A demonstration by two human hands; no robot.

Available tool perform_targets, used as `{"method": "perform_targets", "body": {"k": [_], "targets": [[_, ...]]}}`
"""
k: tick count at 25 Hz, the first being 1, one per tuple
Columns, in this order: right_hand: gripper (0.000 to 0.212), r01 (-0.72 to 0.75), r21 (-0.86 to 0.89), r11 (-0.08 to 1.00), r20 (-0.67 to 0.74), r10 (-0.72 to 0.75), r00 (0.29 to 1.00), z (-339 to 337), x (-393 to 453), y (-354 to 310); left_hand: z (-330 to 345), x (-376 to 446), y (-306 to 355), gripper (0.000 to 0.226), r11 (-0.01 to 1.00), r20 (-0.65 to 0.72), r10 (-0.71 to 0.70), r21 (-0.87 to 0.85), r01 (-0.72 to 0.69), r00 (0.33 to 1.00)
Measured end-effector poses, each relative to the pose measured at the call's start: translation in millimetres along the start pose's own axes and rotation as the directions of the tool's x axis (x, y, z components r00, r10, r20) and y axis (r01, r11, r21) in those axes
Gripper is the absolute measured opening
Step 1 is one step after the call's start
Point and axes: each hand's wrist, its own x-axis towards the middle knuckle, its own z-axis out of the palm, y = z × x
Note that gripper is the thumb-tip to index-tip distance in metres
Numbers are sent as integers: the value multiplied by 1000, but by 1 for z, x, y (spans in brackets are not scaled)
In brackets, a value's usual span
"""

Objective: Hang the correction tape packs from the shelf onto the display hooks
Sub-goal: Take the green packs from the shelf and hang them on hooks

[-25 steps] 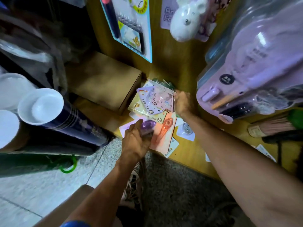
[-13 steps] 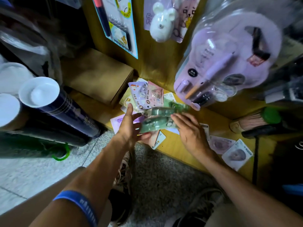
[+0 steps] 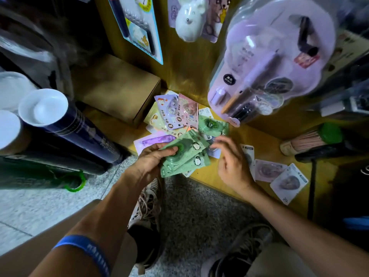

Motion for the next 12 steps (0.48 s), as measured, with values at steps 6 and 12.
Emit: {"method": "perform_targets", "body": {"k": [6, 12], "targets": [[60, -528, -321, 786, 185, 599, 779, 59, 80, 30, -22, 6, -17, 33, 996, -230, 81, -24, -89, 970], [64, -377, -566, 733, 265, 595, 758, 79, 81, 27, -34, -1, -27, 36, 999, -254, 34, 30, -27, 967]]}}
